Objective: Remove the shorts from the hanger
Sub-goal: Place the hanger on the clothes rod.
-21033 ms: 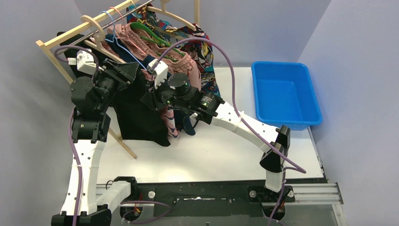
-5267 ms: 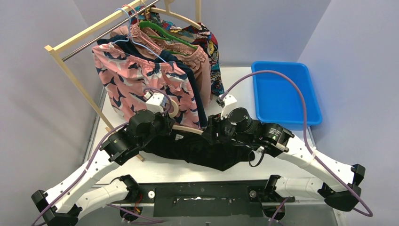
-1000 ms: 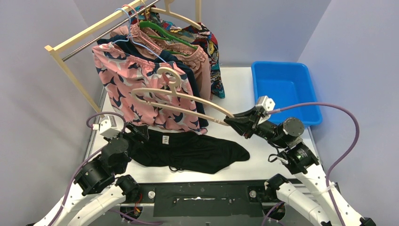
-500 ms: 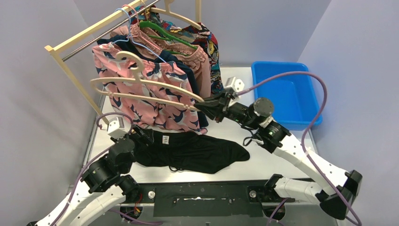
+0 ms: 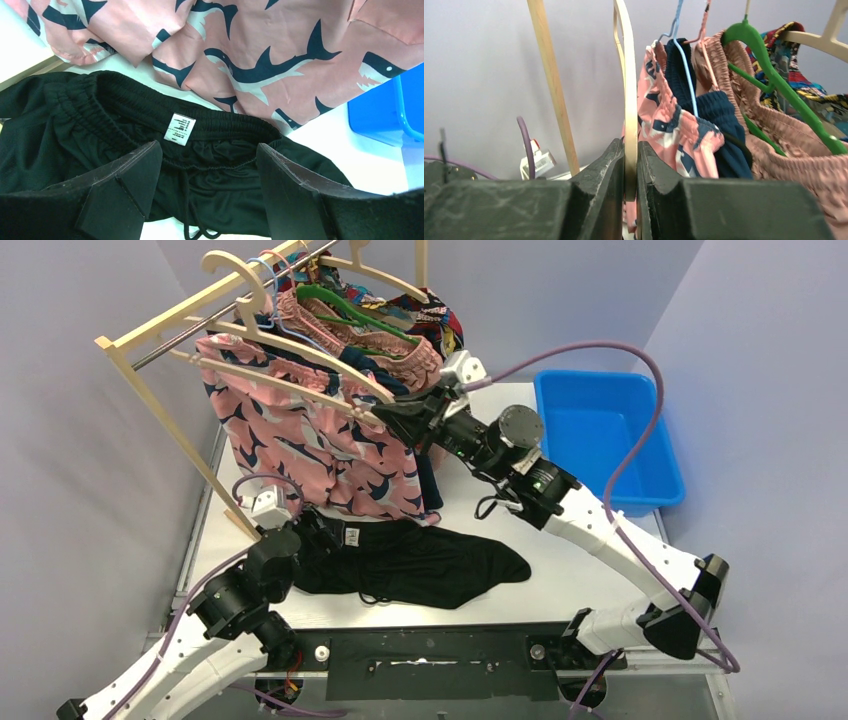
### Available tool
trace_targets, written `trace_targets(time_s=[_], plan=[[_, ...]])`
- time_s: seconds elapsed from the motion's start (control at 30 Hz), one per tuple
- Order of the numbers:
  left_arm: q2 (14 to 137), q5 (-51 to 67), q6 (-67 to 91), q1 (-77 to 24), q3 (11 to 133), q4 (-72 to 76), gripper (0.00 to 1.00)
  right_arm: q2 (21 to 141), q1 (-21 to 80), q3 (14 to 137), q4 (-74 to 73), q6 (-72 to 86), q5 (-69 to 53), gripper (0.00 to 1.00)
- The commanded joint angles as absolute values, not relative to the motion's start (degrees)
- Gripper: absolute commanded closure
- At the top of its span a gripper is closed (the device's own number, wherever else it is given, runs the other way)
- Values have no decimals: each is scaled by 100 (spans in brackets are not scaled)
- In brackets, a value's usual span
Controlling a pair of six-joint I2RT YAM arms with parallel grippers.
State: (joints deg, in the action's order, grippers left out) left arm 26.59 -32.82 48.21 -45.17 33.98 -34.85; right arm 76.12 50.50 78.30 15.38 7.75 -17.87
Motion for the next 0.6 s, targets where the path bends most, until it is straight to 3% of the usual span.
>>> trace_targets(time_s=[0.0, 0.37, 0.43, 0.53, 0.57], plan=[[2798, -3117, 4627, -4509, 3419, -2972, 31, 7933, 5294, 8557, 1332, 614, -1529, 100], [3232, -2804, 4425, -4507, 3496, -2839, 31, 8754, 5676, 9646, 49, 94, -810, 97], [3241, -2802, 4414, -4504, 3482, -2830, 31, 8729, 5678, 9546, -9, 99, -691, 86], [3218, -2805, 4404, -4509, 3463, -2830, 30, 8574, 5673, 9285, 77, 140, -581, 58], [3203, -2808, 4403, -4509, 3460, -2830, 30, 8492, 5664, 9162, 160, 143, -556, 57]])
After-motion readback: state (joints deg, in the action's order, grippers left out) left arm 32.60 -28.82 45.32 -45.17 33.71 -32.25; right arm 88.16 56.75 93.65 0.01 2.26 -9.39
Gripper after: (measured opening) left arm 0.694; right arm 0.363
